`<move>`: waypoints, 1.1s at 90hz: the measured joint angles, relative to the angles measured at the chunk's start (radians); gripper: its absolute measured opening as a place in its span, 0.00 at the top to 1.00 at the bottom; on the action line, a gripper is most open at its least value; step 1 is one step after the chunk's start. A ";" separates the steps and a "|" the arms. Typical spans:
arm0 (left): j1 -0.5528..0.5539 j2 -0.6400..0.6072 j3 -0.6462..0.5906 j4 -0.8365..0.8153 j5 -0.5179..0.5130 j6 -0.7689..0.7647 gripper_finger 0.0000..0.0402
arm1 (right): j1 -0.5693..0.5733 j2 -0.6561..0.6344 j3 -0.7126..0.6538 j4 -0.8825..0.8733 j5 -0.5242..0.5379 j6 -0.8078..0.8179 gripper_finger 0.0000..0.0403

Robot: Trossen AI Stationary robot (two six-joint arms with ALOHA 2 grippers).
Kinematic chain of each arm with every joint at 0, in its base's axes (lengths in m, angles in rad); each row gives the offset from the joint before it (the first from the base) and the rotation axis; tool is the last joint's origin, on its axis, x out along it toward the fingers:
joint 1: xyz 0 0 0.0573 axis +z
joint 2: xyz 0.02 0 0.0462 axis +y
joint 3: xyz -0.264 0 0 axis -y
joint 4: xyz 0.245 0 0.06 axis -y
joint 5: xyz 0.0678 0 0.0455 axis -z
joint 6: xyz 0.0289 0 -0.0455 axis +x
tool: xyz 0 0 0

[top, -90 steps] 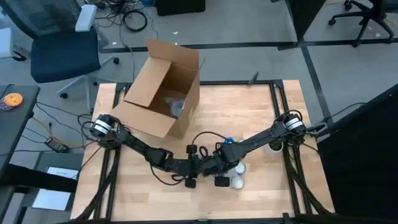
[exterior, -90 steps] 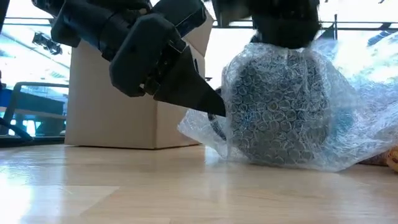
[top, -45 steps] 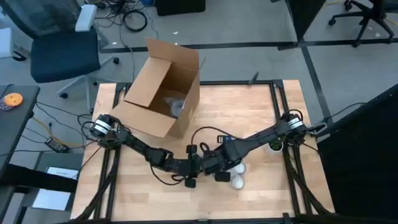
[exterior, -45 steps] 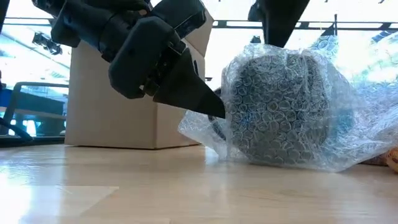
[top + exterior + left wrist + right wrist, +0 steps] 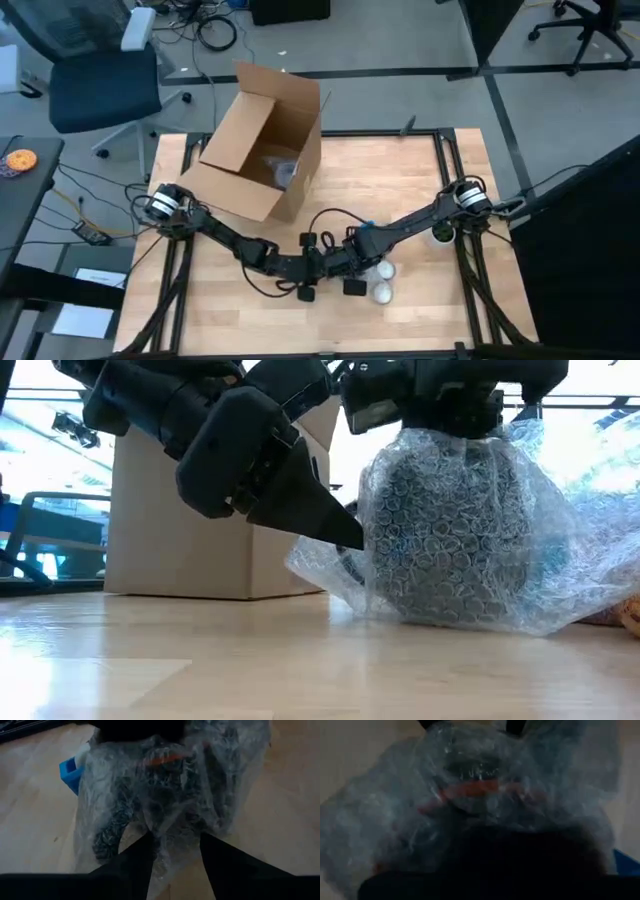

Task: Wrap mug
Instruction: Wrap the mug with the bubble wrap

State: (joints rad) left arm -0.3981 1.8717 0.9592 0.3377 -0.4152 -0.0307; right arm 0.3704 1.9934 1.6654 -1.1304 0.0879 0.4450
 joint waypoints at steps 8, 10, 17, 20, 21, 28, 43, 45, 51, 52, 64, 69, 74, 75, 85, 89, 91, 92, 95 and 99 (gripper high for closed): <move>0.000 0.000 0.000 -0.001 0.000 0.001 0.63 | 0.017 -0.016 0.105 -0.107 0.020 0.005 1.00; 0.000 0.000 0.000 -0.002 0.000 0.001 0.63 | 0.022 -0.020 0.130 -0.132 0.021 0.009 1.00; 0.000 0.000 0.000 -0.011 0.000 0.000 0.63 | 0.035 -0.026 0.197 -0.210 0.025 0.045 1.00; 0.000 0.000 0.000 -0.018 0.000 0.000 0.63 | 0.038 -0.028 0.218 -0.236 0.025 0.064 1.00; 0.000 0.000 0.000 -0.019 0.000 0.000 0.63 | 0.040 -0.029 0.223 -0.242 0.026 0.070 1.00; 0.000 0.000 0.000 -0.022 0.000 -0.003 0.63 | 0.046 -0.033 0.234 -0.279 0.010 0.118 1.00; 0.000 0.000 0.000 -0.020 0.000 -0.003 0.63 | 0.047 -0.033 0.178 -0.211 -0.021 0.156 1.00; 0.000 0.000 0.000 -0.019 0.000 -0.003 0.63 | 0.046 -0.033 0.163 -0.194 -0.028 0.156 1.00; 0.000 0.000 0.000 -0.019 0.000 -0.003 0.63 | 0.039 -0.033 0.114 -0.146 -0.053 0.156 1.00; 0.000 0.000 0.000 -0.019 0.000 -0.003 0.63 | 0.038 -0.033 0.105 -0.140 -0.057 0.156 1.00; 0.000 -0.001 0.000 -0.012 0.000 -0.001 0.63 | 0.017 -0.033 0.000 -0.055 -0.092 0.156 1.00; 0.000 -0.001 0.001 -0.011 0.000 0.002 0.63 | 0.007 -0.035 -0.039 -0.014 -0.105 0.155 1.00; 0.002 -0.001 0.001 -0.011 0.000 0.002 0.63 | -0.004 -0.036 -0.071 0.033 -0.118 0.154 1.00; 0.002 -0.001 0.001 -0.011 0.000 0.002 0.63 | -0.006 -0.036 -0.077 0.044 -0.120 0.152 1.00; 0.009 -0.001 0.001 -0.016 0.000 0.000 0.63 | -0.027 -0.038 -0.127 0.161 -0.120 0.129 1.00; 0.011 -0.001 0.001 -0.016 0.000 0.000 0.63 | -0.036 -0.039 -0.145 0.201 -0.116 0.123 1.00; 0.012 -0.001 0.001 -0.016 0.000 -0.001 0.63 | -0.039 -0.039 -0.153 0.221 -0.114 0.122 1.00; 0.012 -0.001 0.001 -0.016 0.000 -0.002 0.63 | -0.041 -0.039 -0.157 0.232 -0.113 0.122 1.00; 0.012 -0.001 0.001 -0.018 0.000 -0.004 0.63 | -0.047 -0.039 -0.164 0.251 -0.113 0.121 1.00; 0.012 -0.001 0.001 -0.018 0.000 -0.005 0.63 | -0.055 -0.039 -0.168 0.260 -0.112 0.114 1.00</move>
State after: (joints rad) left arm -0.3862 1.8709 0.9604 0.3199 -0.4156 -0.0357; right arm 0.3159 1.9549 1.4979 -0.8706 -0.0242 0.5594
